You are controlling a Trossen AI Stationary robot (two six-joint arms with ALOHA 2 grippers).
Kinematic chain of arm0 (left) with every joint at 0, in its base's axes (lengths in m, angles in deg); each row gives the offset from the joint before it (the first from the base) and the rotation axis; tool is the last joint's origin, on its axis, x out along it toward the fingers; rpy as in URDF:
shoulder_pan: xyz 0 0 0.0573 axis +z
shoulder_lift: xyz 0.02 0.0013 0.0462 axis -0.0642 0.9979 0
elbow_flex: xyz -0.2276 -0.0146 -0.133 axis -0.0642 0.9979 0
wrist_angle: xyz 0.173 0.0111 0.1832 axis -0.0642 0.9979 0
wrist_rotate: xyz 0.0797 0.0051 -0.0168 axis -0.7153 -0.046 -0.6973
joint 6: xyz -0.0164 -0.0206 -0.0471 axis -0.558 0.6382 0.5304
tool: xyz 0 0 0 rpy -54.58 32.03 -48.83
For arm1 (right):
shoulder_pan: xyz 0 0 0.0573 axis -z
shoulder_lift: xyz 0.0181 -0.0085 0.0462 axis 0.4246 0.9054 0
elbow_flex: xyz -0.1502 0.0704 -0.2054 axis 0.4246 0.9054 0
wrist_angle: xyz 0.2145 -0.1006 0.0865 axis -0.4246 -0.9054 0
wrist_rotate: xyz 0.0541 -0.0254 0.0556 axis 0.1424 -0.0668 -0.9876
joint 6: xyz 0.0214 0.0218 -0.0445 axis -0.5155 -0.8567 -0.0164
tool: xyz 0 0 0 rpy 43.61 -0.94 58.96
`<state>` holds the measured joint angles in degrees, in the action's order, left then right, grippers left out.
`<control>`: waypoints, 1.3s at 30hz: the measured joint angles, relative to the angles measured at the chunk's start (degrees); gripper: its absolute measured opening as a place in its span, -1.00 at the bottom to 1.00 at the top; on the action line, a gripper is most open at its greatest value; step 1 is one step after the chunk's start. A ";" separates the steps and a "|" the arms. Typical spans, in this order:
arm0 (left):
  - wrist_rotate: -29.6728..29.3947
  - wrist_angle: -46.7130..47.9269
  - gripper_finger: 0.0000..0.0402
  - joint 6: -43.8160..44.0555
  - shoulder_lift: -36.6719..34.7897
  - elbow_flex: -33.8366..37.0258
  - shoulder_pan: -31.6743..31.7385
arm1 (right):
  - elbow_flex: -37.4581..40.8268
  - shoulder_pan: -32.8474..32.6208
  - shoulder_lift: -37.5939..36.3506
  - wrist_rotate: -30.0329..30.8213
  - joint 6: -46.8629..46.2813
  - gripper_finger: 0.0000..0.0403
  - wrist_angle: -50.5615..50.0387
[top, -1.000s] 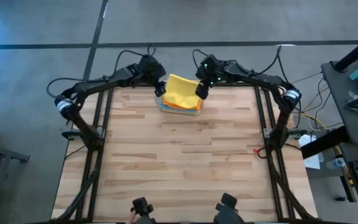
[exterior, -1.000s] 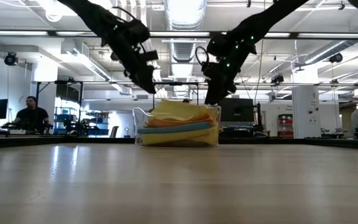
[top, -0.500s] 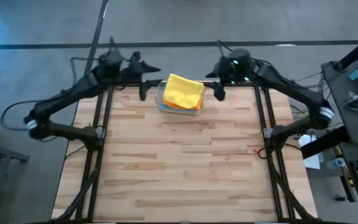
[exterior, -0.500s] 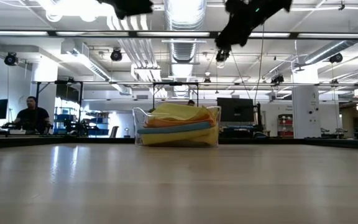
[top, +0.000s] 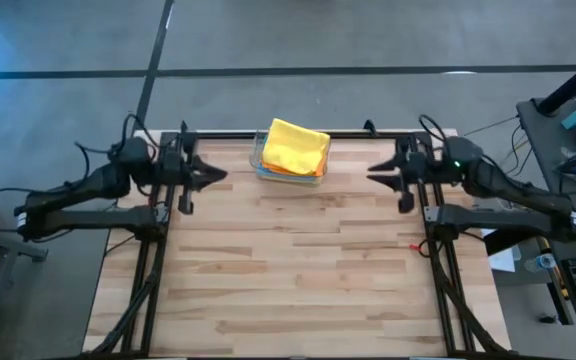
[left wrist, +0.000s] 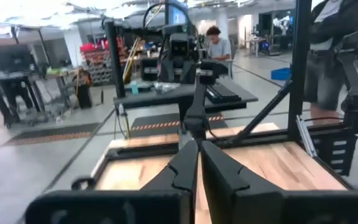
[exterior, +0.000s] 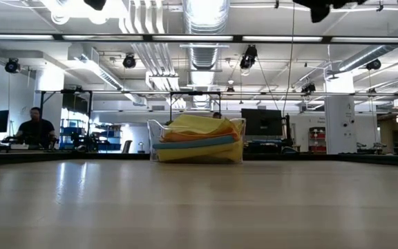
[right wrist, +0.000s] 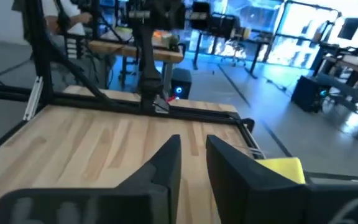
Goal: Fold microfiber towels
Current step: Return to Home Position
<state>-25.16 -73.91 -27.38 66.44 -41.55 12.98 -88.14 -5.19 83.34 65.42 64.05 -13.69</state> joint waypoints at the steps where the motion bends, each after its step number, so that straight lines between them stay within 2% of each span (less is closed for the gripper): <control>1: -0.27 -0.60 -0.98 0.68 -1.40 2.12 -0.15 | 1.63 -0.22 -2.23 0.70 -0.30 -0.70 -0.03; 8: -1.00 -3.85 -1.00 1.46 -12.29 14.92 -0.24 | 10.11 -0.33 -17.12 1.13 -2.73 -0.80 -1.30; 14: 0.15 -8.27 -1.00 4.24 -21.93 25.03 -0.24 | 16.55 -0.35 -28.23 0.88 -3.08 -0.81 0.96; 16: 0.71 -11.26 -1.00 4.62 -24.97 29.05 -0.24 | 19.31 -0.33 -31.04 1.06 -3.55 -0.81 -1.01; 19: 2.03 -14.57 -1.00 6.20 -29.40 35.49 -0.22 | 22.14 -0.32 -32.20 1.05 -5.46 -0.81 0.73; 23: 3.86 -19.71 -1.00 8.46 -35.13 42.15 -0.23 | 25.72 -0.31 -30.08 0.60 -6.28 -0.81 3.06; 32: 5.41 -17.46 -1.00 8.70 -29.33 43.66 -0.26 | 36.91 -0.32 -30.48 0.59 -5.90 -0.81 9.57; 39: 5.41 -17.75 -1.00 8.65 -25.86 43.70 -0.28 | 42.59 -0.30 -30.67 0.61 -3.37 -0.81 14.83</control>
<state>-19.75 -91.67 -18.73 40.57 2.15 12.70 -45.54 -5.49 52.66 66.04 60.68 1.14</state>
